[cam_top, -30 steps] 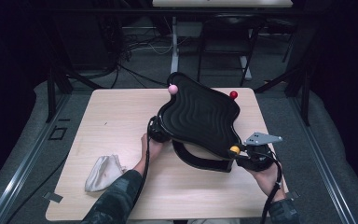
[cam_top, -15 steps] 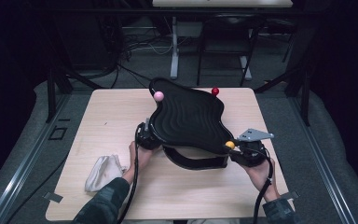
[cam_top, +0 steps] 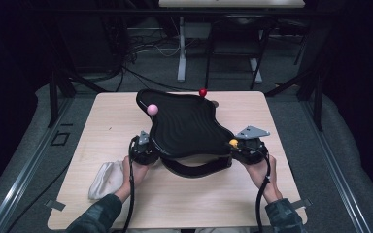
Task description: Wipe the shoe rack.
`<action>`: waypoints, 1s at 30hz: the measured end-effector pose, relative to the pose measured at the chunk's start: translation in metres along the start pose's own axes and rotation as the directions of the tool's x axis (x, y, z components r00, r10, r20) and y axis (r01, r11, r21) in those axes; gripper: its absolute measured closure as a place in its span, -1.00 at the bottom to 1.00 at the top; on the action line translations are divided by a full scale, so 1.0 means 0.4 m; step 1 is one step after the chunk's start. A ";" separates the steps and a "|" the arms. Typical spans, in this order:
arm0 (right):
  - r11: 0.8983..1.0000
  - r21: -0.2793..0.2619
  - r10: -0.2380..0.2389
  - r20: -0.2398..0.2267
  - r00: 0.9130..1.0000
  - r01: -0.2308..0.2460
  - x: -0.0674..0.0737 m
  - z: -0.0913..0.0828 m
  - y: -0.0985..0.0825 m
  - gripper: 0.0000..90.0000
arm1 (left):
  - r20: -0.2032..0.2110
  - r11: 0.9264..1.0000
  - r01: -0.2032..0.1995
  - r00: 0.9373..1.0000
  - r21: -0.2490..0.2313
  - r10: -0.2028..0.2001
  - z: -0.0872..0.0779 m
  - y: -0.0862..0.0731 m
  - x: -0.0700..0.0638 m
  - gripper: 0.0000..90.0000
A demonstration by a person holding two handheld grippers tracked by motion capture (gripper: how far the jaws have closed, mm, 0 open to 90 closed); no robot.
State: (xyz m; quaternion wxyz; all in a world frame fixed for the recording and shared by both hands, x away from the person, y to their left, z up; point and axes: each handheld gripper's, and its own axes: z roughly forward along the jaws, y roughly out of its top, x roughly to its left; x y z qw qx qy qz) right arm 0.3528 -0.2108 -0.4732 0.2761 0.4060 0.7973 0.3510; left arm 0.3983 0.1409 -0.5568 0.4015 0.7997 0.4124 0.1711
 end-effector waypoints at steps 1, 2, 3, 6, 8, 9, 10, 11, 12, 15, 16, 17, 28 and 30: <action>1.000 0.000 0.000 0.000 1.000 0.000 0.000 0.000 0.000 0.33 | 0.002 1.000 -0.002 1.000 0.003 0.002 -0.004 -0.002 0.000 0.67; 1.000 -0.001 0.000 0.003 1.000 0.000 -0.001 0.004 0.002 0.32 | 0.009 1.000 0.002 1.000 0.009 -0.002 -0.008 -0.003 0.002 0.66; 1.000 -0.002 0.009 -0.010 1.000 -0.009 -0.002 0.005 0.003 0.32 | 0.014 1.000 0.006 1.000 0.011 -0.006 -0.010 -0.004 0.004 0.65; 1.000 0.002 0.016 -0.020 1.000 -0.016 -0.003 0.000 0.000 0.30 | 0.044 0.998 0.019 0.999 0.052 -0.022 -0.015 -0.006 0.008 0.56; 1.000 0.005 0.029 -0.040 0.999 -0.029 -0.005 -0.027 -0.001 0.16 | 0.041 0.996 0.001 0.999 0.084 -0.004 -0.017 -0.004 0.008 0.46; 1.000 0.005 0.029 -0.040 0.999 -0.029 -0.005 -0.027 -0.001 0.16 | 0.046 0.996 0.013 0.999 0.086 -0.017 -0.020 -0.003 0.007 0.46; 1.000 0.009 0.031 -0.049 0.998 -0.030 -0.003 -0.038 -0.002 0.12 | 0.040 0.997 0.010 0.999 0.076 -0.013 -0.023 0.000 0.010 0.44; 0.999 0.006 0.033 -0.049 0.998 -0.033 0.001 -0.051 -0.004 0.10 | 0.050 0.998 0.023 0.998 0.065 -0.026 -0.026 0.002 0.010 0.43; 0.999 0.008 0.034 -0.064 0.997 -0.034 0.005 -0.064 -0.006 0.11 | 0.045 0.998 0.023 0.999 0.055 -0.025 -0.028 0.004 0.010 0.43; 0.999 -0.015 0.031 -0.085 0.996 -0.032 0.027 -0.096 -0.012 0.11 | 0.053 0.999 0.026 0.998 0.022 -0.027 -0.035 0.008 0.016 0.47; 1.000 -0.015 0.014 -0.112 0.994 -0.016 0.048 -0.105 -0.009 0.11 | 0.068 1.000 0.022 0.997 0.018 -0.024 -0.036 0.009 0.016 0.51; 1.000 -0.015 0.014 -0.112 0.994 -0.016 0.048 -0.105 -0.009 0.11 | 0.071 1.000 0.015 0.997 0.008 -0.016 -0.036 0.009 0.016 0.51; 0.999 0.022 -0.033 -0.120 0.992 0.036 0.083 -0.067 -0.004 0.30 | 0.097 1.000 -0.021 0.995 -0.014 0.023 -0.023 0.007 0.020 0.66; 0.999 0.021 -0.039 -0.120 0.992 0.042 0.079 -0.063 -0.005 0.35 | 0.100 1.000 -0.027 0.995 -0.013 0.028 -0.023 0.007 0.017 0.66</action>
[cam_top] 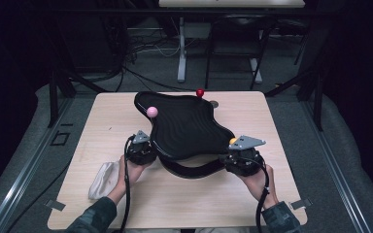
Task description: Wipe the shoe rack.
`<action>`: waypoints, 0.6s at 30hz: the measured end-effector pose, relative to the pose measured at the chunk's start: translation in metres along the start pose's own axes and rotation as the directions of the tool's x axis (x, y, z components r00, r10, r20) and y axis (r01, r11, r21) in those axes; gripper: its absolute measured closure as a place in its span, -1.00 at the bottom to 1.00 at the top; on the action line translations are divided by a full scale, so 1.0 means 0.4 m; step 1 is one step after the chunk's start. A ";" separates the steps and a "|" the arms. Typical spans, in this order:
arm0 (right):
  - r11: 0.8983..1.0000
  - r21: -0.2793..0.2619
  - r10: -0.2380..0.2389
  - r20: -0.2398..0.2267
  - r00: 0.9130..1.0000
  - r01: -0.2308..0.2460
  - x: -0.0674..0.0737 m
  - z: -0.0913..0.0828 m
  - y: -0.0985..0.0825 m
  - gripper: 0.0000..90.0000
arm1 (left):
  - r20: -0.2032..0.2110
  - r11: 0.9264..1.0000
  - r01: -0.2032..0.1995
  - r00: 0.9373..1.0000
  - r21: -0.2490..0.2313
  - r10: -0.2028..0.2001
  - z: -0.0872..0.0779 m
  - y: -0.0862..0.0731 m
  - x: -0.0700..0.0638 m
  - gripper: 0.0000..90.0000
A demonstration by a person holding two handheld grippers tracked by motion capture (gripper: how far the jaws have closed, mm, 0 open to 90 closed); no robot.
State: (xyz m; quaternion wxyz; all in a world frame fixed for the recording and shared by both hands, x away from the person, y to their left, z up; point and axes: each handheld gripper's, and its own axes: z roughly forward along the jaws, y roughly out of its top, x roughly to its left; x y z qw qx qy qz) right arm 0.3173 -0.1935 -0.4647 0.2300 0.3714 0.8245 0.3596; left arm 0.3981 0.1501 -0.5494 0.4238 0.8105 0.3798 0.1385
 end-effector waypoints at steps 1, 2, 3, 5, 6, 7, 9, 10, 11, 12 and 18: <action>1.000 -0.004 0.004 0.003 1.000 -0.004 -0.002 0.001 0.000 0.38 | -0.001 1.000 -0.005 1.000 -0.001 0.005 0.000 0.000 -0.001 0.66; 1.000 -0.004 0.005 0.007 1.000 -0.005 -0.003 0.002 0.000 0.41 | 0.001 1.000 -0.005 1.000 -0.001 0.005 0.001 0.000 -0.003 0.66; 1.000 0.000 0.008 0.013 1.000 -0.008 -0.008 0.005 0.000 0.43 | 0.002 1.000 -0.003 1.000 -0.003 0.003 0.001 -0.001 -0.006 0.66; 1.000 0.001 0.009 0.011 1.000 -0.009 -0.010 0.007 -0.001 0.43 | 0.003 1.000 -0.006 1.000 -0.004 0.006 0.001 -0.001 -0.011 0.67; 1.000 0.011 0.004 0.015 1.000 -0.004 -0.013 0.007 0.000 0.44 | -0.001 1.000 -0.009 1.000 -0.005 0.009 0.000 -0.002 -0.014 0.67; 1.000 -0.001 0.008 0.018 1.000 -0.008 -0.015 0.011 -0.001 0.46 | -0.003 1.000 -0.010 1.000 -0.007 0.010 0.000 -0.004 -0.017 0.67; 1.000 -0.009 0.015 0.022 1.000 -0.015 -0.022 0.015 -0.001 0.52 | 0.002 1.000 -0.012 1.000 -0.012 0.012 0.000 -0.006 -0.023 0.67; 1.000 -0.012 0.021 0.025 0.999 -0.021 -0.026 0.017 -0.001 0.53 | 0.001 1.000 -0.013 1.000 -0.010 0.013 -0.001 -0.007 -0.027 0.67; 1.000 -0.015 0.025 0.026 0.999 -0.024 -0.032 0.020 -0.001 0.53 | 0.003 1.000 -0.012 1.000 -0.012 0.012 -0.001 -0.008 -0.032 0.67; 0.999 -0.016 0.029 0.024 0.999 -0.029 -0.037 0.023 -0.001 0.54 | 0.002 1.000 -0.022 1.000 -0.008 0.022 -0.002 -0.008 -0.034 0.67; 0.996 -0.054 0.069 0.018 0.997 -0.068 -0.069 0.048 -0.002 0.54 | 0.015 0.999 -0.032 0.999 -0.003 0.032 -0.002 -0.011 -0.064 0.67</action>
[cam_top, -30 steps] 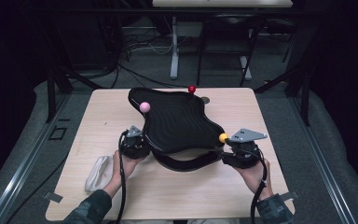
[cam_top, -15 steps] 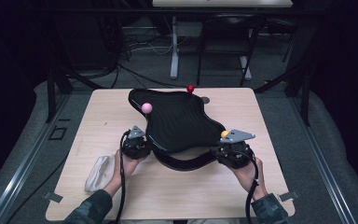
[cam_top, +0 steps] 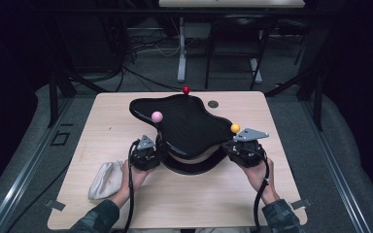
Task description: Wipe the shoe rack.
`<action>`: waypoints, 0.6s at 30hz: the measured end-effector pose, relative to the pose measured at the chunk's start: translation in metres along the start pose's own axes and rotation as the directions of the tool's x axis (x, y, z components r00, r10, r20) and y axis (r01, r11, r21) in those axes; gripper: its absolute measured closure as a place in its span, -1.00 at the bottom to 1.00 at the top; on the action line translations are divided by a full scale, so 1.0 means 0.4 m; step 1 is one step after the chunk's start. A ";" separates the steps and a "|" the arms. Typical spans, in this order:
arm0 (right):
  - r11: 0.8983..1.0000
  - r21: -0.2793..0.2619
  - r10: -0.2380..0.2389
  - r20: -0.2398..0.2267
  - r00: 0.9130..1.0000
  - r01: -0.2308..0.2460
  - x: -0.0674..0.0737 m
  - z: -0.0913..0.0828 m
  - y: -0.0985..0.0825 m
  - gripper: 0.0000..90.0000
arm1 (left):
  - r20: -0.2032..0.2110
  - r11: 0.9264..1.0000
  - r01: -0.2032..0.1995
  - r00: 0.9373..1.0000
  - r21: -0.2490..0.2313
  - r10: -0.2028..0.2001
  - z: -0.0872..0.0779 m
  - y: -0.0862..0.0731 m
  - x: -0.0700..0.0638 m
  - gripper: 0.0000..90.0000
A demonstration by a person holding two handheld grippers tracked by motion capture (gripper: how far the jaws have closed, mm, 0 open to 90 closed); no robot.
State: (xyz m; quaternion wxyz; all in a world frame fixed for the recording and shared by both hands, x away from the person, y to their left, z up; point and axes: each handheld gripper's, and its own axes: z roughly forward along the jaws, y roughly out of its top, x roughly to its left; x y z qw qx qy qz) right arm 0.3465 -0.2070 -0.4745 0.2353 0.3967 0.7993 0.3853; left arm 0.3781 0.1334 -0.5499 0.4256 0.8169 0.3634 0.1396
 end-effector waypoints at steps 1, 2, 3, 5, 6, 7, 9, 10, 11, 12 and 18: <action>1.000 0.002 0.003 0.012 1.000 -0.003 -0.002 0.003 0.000 0.54 | 0.003 1.000 -0.003 1.000 0.001 0.003 0.001 0.001 -0.006 0.67; 1.000 0.001 0.008 0.012 1.000 -0.008 -0.004 0.004 0.000 0.53 | 0.007 1.000 -0.005 1.000 0.004 0.005 0.001 0.001 -0.011 0.67; 1.000 -0.005 0.006 0.003 1.000 -0.006 -0.005 0.003 0.001 0.52 | 0.010 1.000 -0.012 1.000 0.008 0.012 0.001 0.002 -0.015 0.67; 1.000 -0.007 -0.007 -0.009 1.000 0.007 0.005 -0.003 0.005 0.50 | 0.015 1.000 -0.018 1.000 0.015 0.018 0.001 0.004 -0.018 0.66; 1.000 -0.001 -0.018 -0.014 1.000 0.018 0.011 -0.009 0.007 0.48 | 0.018 1.000 -0.014 1.000 0.017 0.013 0.000 0.006 -0.017 0.64; 0.999 -0.015 -0.037 -0.007 0.999 0.037 0.025 -0.015 0.011 0.46 | 0.021 1.000 -0.019 1.000 0.017 0.018 -0.004 0.009 -0.014 0.61; 0.998 -0.013 -0.063 -0.029 0.998 0.062 0.048 -0.029 0.017 0.42 | 0.030 1.000 -0.022 0.999 0.011 0.022 -0.013 0.016 -0.012 0.50; 0.997 -0.013 -0.076 -0.037 0.996 0.076 0.056 -0.034 0.018 0.39 | 0.034 0.999 -0.033 0.999 0.008 0.032 -0.020 0.022 -0.013 0.46; 0.996 -0.011 -0.093 -0.070 0.993 0.092 0.068 -0.042 0.021 0.39 | 0.035 0.999 -0.041 0.999 0.002 0.041 -0.025 0.025 -0.014 0.45; 0.995 -0.037 -0.100 -0.066 0.993 0.098 0.080 -0.043 0.022 0.38 | 0.041 0.999 -0.044 0.998 -0.003 0.044 -0.028 0.028 -0.015 0.45; 0.988 -0.052 -0.146 -0.036 0.989 0.144 0.124 -0.065 0.039 0.41 | 0.039 0.998 -0.055 0.998 -0.018 0.056 -0.029 0.029 -0.014 0.63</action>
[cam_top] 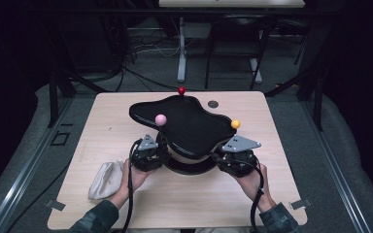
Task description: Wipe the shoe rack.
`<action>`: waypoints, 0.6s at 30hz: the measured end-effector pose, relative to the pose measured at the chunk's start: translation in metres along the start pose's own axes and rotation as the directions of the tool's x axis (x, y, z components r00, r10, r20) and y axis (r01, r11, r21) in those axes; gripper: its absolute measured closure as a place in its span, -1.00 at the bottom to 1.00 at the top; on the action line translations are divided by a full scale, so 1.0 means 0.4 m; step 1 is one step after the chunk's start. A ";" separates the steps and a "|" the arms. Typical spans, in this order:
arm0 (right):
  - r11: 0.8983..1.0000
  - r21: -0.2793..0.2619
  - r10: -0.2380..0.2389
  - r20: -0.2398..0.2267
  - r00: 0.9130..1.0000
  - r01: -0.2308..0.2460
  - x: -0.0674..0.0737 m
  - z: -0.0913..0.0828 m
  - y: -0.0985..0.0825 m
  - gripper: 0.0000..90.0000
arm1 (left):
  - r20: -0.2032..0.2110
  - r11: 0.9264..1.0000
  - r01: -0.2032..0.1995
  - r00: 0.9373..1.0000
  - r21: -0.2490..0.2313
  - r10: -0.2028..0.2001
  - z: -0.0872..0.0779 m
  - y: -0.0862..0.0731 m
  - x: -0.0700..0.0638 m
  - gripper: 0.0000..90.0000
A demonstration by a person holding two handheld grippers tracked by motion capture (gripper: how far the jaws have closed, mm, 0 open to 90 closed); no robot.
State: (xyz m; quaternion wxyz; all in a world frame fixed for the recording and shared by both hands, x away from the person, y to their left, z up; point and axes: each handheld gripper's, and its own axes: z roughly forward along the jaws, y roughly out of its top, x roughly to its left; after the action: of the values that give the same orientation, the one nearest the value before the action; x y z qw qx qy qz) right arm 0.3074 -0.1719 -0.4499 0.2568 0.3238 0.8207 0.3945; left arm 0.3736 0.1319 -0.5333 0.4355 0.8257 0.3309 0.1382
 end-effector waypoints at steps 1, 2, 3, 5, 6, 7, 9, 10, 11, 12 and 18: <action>1.000 0.000 -0.001 0.010 1.000 0.001 0.000 -0.001 0.001 0.45 | 0.005 1.000 0.004 1.000 -0.003 -0.004 0.000 -0.001 0.001 0.65; 1.000 0.003 0.005 0.015 1.000 -0.005 -0.004 -0.001 0.001 0.47 | 0.004 1.000 0.006 1.000 -0.005 -0.006 0.000 -0.002 0.001 0.65; 1.000 -0.008 0.012 -0.012 1.000 -0.012 -0.010 0.003 -0.001 0.51 | 0.002 1.000 0.005 1.000 -0.004 -0.005 0.000 -0.002 -0.001 0.65; 1.000 0.012 0.011 -0.025 1.000 -0.011 -0.019 0.005 -0.003 0.56 | -0.001 1.000 0.006 1.000 -0.008 -0.006 0.002 -0.002 -0.002 0.65; 1.000 0.013 0.016 -0.015 1.000 -0.016 -0.019 0.006 -0.003 0.56 | 0.000 1.000 0.007 1.000 -0.008 -0.007 0.002 -0.001 -0.002 0.65; 1.000 0.010 0.016 0.011 1.000 -0.016 -0.020 0.008 -0.003 0.56 | -0.001 1.000 0.009 1.000 -0.007 -0.009 0.002 -0.001 -0.004 0.66; 1.000 0.007 0.022 0.012 1.000 -0.022 -0.026 0.012 -0.002 0.57 | 0.002 1.000 0.018 1.000 -0.010 -0.018 0.004 -0.001 -0.007 0.66; 1.000 0.009 0.026 0.017 1.000 -0.026 -0.028 0.014 -0.002 0.57 | 0.002 1.000 0.022 1.000 -0.013 -0.022 0.006 -0.001 -0.008 0.66; 0.999 0.010 0.033 0.019 0.999 -0.033 -0.032 0.017 -0.001 0.57 | 0.001 1.000 0.022 1.000 -0.014 -0.022 0.006 -0.001 -0.009 0.66; 0.999 0.019 0.032 0.013 0.999 -0.032 -0.037 0.018 0.000 0.57 | 0.001 1.000 0.018 1.000 -0.011 -0.018 0.006 0.000 -0.010 0.66; 0.998 0.012 0.059 0.035 0.998 -0.060 -0.057 0.037 0.003 0.56 | 0.001 0.999 0.029 1.000 -0.015 -0.029 0.010 0.001 -0.018 0.66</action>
State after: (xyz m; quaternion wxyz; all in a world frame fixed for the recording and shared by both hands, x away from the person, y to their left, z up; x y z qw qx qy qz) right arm 0.3326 -0.1809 -0.4534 0.2568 0.3564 0.8088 0.3911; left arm 0.3703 0.1244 -0.5350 0.4438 0.8176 0.3414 0.1340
